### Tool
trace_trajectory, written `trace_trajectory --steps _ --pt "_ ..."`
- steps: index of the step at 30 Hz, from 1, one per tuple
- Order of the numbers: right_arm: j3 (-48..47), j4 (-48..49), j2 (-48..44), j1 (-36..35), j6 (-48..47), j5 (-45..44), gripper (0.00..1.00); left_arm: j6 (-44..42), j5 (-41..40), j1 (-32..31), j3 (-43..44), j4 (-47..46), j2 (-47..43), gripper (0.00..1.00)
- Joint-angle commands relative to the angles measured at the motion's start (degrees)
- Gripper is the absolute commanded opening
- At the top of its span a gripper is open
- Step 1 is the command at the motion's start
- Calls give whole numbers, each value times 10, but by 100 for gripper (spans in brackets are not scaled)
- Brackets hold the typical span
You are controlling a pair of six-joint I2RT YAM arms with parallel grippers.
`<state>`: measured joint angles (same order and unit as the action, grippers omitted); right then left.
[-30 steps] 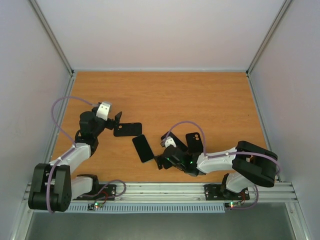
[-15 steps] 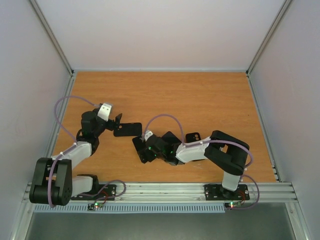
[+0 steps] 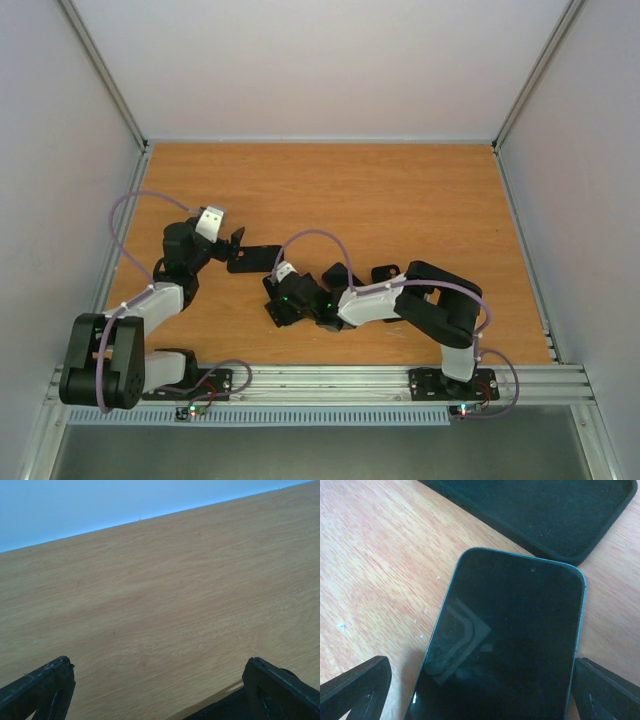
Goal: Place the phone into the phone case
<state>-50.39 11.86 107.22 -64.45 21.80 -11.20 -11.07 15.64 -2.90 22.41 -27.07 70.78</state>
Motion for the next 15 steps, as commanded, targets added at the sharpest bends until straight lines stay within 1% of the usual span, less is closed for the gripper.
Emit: trace_trajectory --steps 1,5,11,13,15 --pt "-26 -80 38 -30 9 -46 98 -9 0 3 15 -29 7 92" --pt "-28 -96 50 -40 22 -63 98 -8 1 3 16 -29 9 92" --pt "-27 -146 73 -51 48 -115 98 -8 2 3 18 -27 12 92" --pt "-15 -141 77 -55 55 -129 99 -8 3 3 18 -28 12 92" --pt "8 -113 68 -56 54 -119 98 -8 3 3 18 -27 13 92"
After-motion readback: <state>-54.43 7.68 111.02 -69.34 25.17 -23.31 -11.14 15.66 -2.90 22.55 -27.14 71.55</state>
